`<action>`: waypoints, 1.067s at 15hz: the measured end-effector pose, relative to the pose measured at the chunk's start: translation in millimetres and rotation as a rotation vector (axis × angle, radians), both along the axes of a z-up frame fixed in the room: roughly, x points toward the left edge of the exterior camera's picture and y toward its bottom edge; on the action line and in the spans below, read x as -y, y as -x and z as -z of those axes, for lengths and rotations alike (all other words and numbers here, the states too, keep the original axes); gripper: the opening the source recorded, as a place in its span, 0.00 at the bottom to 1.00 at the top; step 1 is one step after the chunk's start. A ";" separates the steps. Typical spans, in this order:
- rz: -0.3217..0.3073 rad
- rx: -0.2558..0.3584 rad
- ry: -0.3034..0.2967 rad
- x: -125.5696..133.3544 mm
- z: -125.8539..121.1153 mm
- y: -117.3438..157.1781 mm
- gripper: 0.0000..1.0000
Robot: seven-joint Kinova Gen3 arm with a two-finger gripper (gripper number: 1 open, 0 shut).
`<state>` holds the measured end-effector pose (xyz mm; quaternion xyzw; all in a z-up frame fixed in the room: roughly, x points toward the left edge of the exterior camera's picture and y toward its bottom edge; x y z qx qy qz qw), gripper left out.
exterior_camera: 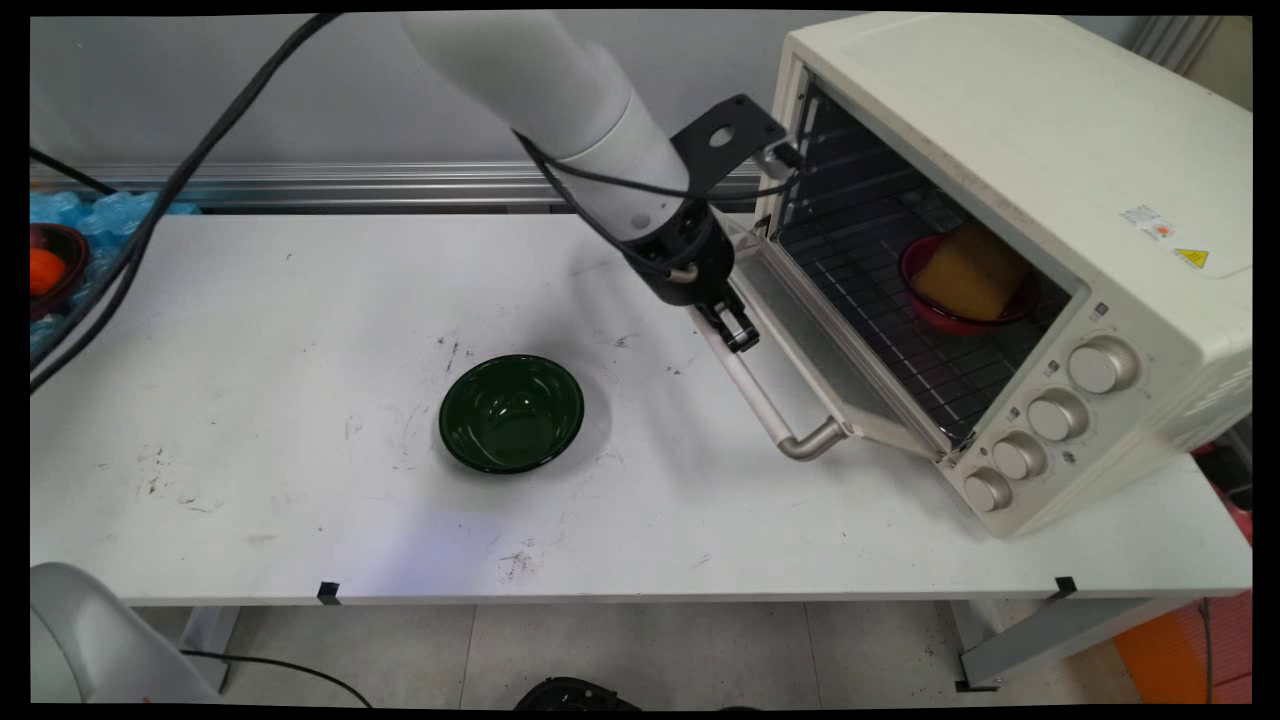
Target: Open the oven
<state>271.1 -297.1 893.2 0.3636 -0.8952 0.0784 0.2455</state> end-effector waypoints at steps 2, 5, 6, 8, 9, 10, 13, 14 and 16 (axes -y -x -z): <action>0.003 -0.003 0.006 -2.3 4.5 -3.7 0.00; 0.010 -0.007 0.014 -6.1 11.8 -9.7 0.00; 0.013 -0.008 0.017 -7.7 15.1 -12.5 0.00; 0.016 -0.010 0.019 -11.5 21.2 -18.0 0.00; 0.017 -0.012 0.019 -13.4 24.4 -20.9 0.00; 0.018 -0.014 0.019 -15.2 27.4 -23.7 0.00; 0.019 -0.023 0.020 -19.9 35.2 -30.7 0.00; 0.018 -0.027 0.020 -21.4 37.6 -33.2 0.00; 0.012 -0.033 0.019 -23.7 41.1 -37.6 0.00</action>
